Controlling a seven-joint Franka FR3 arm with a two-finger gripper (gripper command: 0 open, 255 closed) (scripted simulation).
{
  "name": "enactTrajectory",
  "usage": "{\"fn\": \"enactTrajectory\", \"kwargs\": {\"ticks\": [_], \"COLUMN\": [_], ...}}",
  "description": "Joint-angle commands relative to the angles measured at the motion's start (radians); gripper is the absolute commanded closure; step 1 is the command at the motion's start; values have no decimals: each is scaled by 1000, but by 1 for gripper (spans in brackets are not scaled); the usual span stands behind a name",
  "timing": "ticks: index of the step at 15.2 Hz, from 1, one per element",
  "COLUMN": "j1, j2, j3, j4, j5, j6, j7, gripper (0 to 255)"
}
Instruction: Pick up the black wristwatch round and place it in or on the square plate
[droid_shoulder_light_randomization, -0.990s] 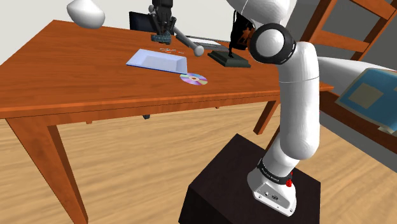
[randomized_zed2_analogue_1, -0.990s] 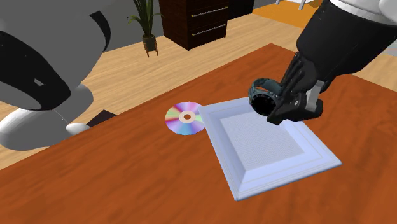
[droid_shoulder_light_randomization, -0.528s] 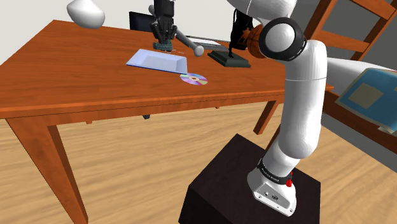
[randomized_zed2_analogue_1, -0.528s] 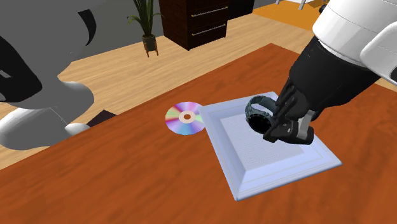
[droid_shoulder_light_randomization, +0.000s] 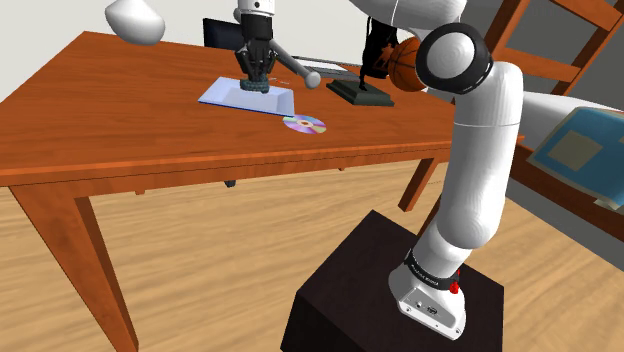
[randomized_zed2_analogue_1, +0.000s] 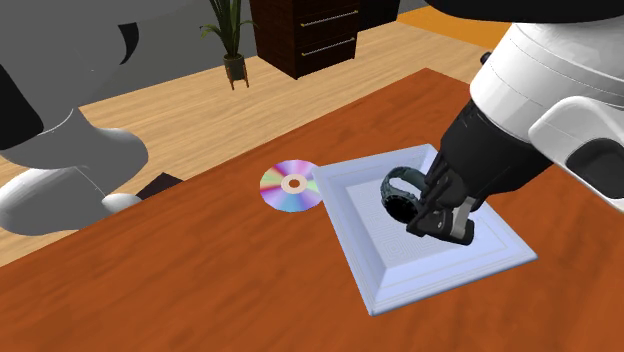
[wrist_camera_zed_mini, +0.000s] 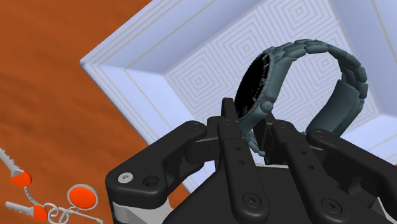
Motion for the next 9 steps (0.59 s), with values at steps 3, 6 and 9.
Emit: {"fn": "enactTrajectory", "kwargs": {"ticks": [3,6,9], "j1": [0,0,0], "j2": [-1,-1,-1], "j3": [0,0,0], "j4": [-3,-3,-3], "j5": [0,0,0], "j6": [3,3,3], "j7": [0,0,0], "gripper": [255,0,0]}}
